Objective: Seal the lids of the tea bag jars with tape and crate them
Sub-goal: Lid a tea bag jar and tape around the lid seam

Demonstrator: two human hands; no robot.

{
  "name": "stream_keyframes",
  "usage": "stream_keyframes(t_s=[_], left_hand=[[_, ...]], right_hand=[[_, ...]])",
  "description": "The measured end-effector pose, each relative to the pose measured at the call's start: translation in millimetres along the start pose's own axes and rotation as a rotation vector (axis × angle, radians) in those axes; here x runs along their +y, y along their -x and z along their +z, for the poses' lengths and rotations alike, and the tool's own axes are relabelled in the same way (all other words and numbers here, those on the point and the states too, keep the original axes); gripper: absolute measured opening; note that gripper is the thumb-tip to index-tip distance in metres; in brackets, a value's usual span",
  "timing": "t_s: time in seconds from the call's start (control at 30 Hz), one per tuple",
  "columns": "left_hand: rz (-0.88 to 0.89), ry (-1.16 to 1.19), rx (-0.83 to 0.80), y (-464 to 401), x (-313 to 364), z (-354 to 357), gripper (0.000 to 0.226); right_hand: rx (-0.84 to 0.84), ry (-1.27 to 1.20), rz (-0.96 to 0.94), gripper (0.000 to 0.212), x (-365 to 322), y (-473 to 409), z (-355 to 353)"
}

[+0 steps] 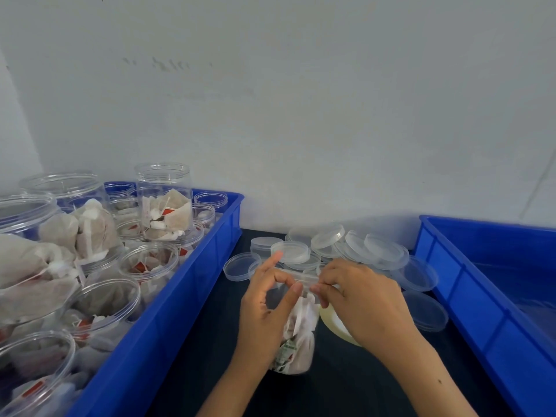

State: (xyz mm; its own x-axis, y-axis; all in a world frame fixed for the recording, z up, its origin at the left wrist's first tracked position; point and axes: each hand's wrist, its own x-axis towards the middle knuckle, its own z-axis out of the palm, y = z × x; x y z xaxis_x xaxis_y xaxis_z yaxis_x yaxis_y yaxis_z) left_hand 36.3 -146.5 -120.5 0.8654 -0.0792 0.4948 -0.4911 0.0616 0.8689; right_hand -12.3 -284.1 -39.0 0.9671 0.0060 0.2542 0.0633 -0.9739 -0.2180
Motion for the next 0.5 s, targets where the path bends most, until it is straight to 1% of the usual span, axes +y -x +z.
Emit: stream_keyframes(t_s=[0.1, 0.2, 0.33, 0.37, 0.43, 0.47, 0.5], left_hand=[[0.042, -0.037, -0.019, -0.2, 0.6, 3.1, 0.013], [0.052, -0.096, -0.012, -1.0, -0.5, 4.1, 0.027], [0.042, -0.132, 0.004, -1.0, -1.1, 6.7, 0.034], [0.035, -0.125, 0.009, -1.0, -0.7, 7.0, 0.033], [0.001, -0.071, 0.023, -0.6, -1.7, 6.0, 0.022], [-0.031, -0.027, 0.038, -1.1, -0.9, 4.3, 0.024], [-0.052, 0.015, 0.052, -1.8, -1.3, 2.5, 0.035]], right_hand=[[0.016, 0.047, 0.015, 0.038, -5.4, 1.7, 0.1], [0.010, 0.061, 0.029, 0.036, -7.4, 2.8, -0.1], [0.037, 0.120, 0.042, 0.033, -8.3, 3.9, 2.5], [0.048, 0.138, 0.041, 0.032, -9.0, 4.0, 3.7], [0.064, 0.168, 0.043, 0.030, -11.2, 4.1, 5.8], [0.070, 0.175, 0.045, 0.029, -11.7, 3.8, 6.6], [0.073, 0.174, 0.049, 0.027, -11.9, 3.4, 7.1]])
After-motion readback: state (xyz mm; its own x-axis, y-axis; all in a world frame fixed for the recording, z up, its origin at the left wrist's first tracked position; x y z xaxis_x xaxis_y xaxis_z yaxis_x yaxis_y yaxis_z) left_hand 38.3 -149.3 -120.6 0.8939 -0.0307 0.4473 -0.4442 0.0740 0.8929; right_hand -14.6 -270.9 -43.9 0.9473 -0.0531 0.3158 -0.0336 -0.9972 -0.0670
